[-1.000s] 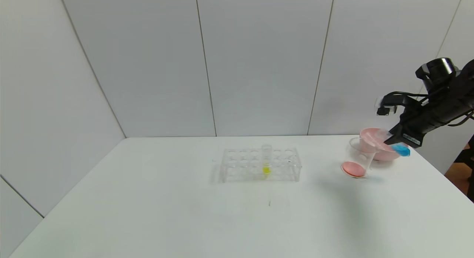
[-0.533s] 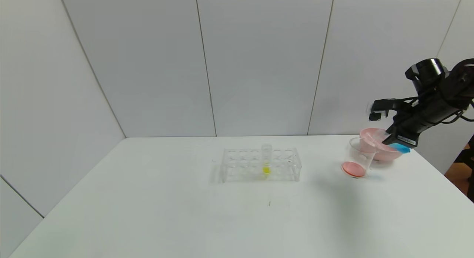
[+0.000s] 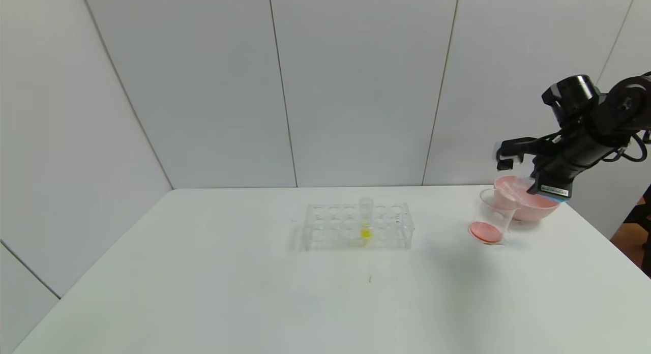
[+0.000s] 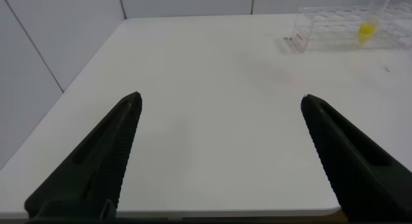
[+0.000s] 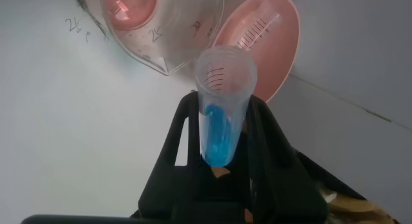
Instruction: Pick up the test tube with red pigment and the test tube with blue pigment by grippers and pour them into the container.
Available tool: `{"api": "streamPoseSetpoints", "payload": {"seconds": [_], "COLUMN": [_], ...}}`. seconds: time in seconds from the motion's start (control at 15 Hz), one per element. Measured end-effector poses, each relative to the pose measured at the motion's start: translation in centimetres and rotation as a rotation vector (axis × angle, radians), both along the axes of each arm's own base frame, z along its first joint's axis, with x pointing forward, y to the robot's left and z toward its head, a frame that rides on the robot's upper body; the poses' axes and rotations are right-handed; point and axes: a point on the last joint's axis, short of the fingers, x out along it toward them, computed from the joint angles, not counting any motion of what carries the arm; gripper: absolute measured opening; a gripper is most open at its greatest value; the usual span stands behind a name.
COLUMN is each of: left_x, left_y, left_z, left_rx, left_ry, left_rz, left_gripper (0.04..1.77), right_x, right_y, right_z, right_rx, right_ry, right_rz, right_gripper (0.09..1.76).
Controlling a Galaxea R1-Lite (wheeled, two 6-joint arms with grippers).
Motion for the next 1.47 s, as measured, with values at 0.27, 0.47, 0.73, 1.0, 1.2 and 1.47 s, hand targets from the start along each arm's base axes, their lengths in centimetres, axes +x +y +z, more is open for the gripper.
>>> {"api": "streamPoseSetpoints", "payload": {"seconds": [0.27, 0.47, 0.73, 1.0, 1.2, 1.47], "left_x": [0.0, 0.0, 0.0, 0.0, 0.0, 0.0], "left_y": [0.0, 0.0, 0.0, 0.0, 0.0, 0.0], "left_z": [0.0, 0.0, 0.0, 0.0, 0.0, 0.0], "left_rx": [0.0, 0.0, 0.0, 0.0, 0.0, 0.0], "left_ry": [0.0, 0.0, 0.0, 0.0, 0.001, 0.0], "left_rz": [0.0, 0.0, 0.0, 0.0, 0.0, 0.0], "left_gripper": [1.76, 1.76, 1.76, 1.76, 1.76, 1.76], "right_x": [0.1, 0.2, 0.4, 0.5, 0.5, 0.6], "right_y": [1.1, 1.6, 1.8, 2.6, 2.9, 3.2], "right_z": [-0.1, -0.5, -0.8, -1.0, -1.1, -1.3], "right_rx": [-0.079, -0.115, -0.181, -0.236, -0.283, -0.344], "right_ry": [0.006, 0.017, 0.032, 0.036, 0.042, 0.047], "right_rz": [-0.007, -0.01, -0.025, -0.026, -0.033, -0.047], "right_gripper": [0.49, 0.49, 0.49, 0.49, 0.49, 0.49]}}
